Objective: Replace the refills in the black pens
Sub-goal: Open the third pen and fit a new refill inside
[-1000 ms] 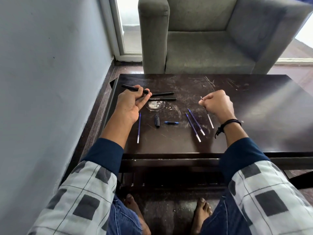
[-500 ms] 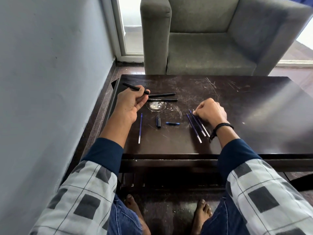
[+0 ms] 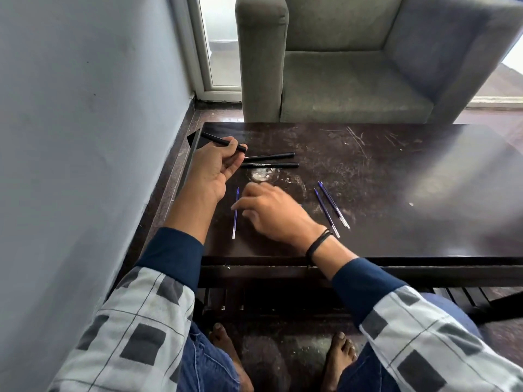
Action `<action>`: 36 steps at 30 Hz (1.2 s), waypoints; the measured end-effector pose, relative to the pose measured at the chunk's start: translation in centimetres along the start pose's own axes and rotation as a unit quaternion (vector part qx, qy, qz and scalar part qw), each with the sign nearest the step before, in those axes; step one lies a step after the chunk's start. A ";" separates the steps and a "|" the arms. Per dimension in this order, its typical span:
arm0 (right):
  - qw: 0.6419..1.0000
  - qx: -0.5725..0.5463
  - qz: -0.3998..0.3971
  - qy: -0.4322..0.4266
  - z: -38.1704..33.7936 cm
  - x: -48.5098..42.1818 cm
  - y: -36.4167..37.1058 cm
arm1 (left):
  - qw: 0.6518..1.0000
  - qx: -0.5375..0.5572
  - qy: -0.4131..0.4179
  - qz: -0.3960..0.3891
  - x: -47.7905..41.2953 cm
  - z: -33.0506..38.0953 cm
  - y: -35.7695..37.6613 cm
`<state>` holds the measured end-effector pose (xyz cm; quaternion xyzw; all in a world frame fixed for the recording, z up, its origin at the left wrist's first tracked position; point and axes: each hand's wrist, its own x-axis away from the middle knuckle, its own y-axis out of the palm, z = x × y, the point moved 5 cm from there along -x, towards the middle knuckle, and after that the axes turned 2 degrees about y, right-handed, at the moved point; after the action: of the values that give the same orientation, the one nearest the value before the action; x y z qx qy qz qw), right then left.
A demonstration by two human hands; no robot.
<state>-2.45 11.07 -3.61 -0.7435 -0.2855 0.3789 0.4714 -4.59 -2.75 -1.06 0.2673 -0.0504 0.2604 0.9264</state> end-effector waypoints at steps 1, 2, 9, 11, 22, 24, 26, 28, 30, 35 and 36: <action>0.999 0.019 -0.008 -0.026 -0.5 0.2 0.7 | 1.000 0.001 0.002 0.000 0.1 0.0 -0.1; 0.998 0.034 -0.013 -0.044 -0.9 0.3 1.1 | 1.000 0.002 0.003 0.000 0.1 0.1 -0.1; 0.994 0.050 -0.019 -0.093 -1.9 0.6 1.3 | 1.000 -0.002 0.010 -0.005 0.3 0.3 -0.1; 0.990 0.045 -0.022 -0.129 -2.7 0.9 1.4 | 1.000 -0.003 0.012 -0.008 0.3 0.4 -0.2; 0.906 -0.300 0.237 0.185 1.7 0.1 -5.3 | 0.998 0.010 0.014 -0.061 0.6 1.3 1.0; 0.888 -0.299 0.251 0.243 3.4 0.4 -5.2 | 0.997 0.005 0.007 -0.078 1.0 1.1 1.4; 0.880 -0.297 0.248 0.274 4.3 0.4 -5.1 | 0.996 -0.003 -0.002 -0.089 1.3 0.8 1.8; 0.882 -0.284 0.240 0.291 4.6 0.5 -5.1 | 0.995 -0.009 -0.008 -0.098 1.5 0.6 2.0; 0.884 -0.276 0.234 0.295 4.5 0.5 -5.1 | 0.994 -0.014 -0.012 -0.105 1.7 0.4 2.1; 0.894 -0.266 0.218 0.286 4.0 0.4 -5.1 | 0.992 -0.050 -0.005 -0.112 1.8 0.2 2.3; 0.895 -0.264 0.217 0.286 4.0 0.4 -5.1 | 0.991 -0.064 -0.004 -0.115 1.8 0.2 2.4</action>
<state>-5.88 15.36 -0.11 -0.9605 -0.0593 0.1537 0.2245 -4.23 -0.26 0.63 0.2127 -0.0391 0.1475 0.9651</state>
